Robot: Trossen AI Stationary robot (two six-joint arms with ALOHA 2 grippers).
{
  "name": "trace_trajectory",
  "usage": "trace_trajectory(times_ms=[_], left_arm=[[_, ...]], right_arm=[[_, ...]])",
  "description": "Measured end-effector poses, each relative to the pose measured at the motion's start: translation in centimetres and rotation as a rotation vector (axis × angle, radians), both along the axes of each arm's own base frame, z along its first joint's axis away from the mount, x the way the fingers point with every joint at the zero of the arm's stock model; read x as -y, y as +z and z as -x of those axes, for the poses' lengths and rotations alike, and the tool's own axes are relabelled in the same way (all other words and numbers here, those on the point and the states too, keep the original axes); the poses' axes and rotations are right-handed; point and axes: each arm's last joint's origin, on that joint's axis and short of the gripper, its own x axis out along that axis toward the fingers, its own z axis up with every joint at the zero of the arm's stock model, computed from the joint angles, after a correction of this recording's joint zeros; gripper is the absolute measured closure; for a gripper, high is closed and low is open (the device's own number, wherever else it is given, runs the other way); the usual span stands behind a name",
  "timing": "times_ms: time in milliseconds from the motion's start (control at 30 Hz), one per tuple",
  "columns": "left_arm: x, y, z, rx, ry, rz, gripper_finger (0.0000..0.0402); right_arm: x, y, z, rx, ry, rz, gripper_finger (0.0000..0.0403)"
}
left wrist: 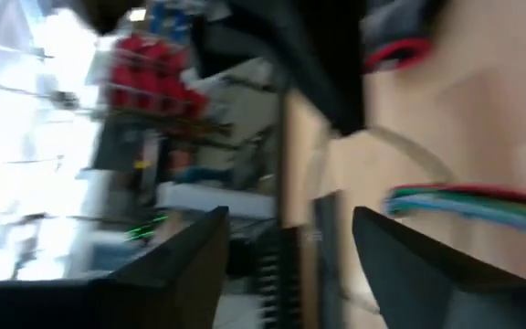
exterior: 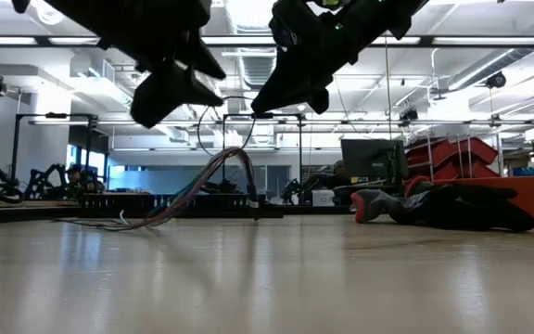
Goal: Ziptie cables
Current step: Wrap the black zip tie on the cable
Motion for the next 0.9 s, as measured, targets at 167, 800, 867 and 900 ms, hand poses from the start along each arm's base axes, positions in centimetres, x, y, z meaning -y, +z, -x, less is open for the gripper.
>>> trace_trajectory(times_ms=[167,800,867,900], left_arm=[[-0.2,-0.9,0.1,-0.016,-0.078,0.216,0.0150],[-0.8,-2.7,-0.7,0.328,-0.165,0.699,0.0169],[-1.4,-3.3,-1.1,0.346,-0.173,0.748,0.0175],[-1.7,-3.5,-1.4,0.349,-0.182,0.776,0.0178]], right_arm=[[-0.2,-0.5,0.3,-0.016,-0.004,-0.015,0.0403],[-2.4,-5.1,3.4,-0.229,0.020,-0.034,0.0403],[-2.4,-5.3,3.7,-0.274,0.042,-0.019,0.0403],[-2.4,-5.3,3.9,-0.298,0.050,-0.010,0.0403]])
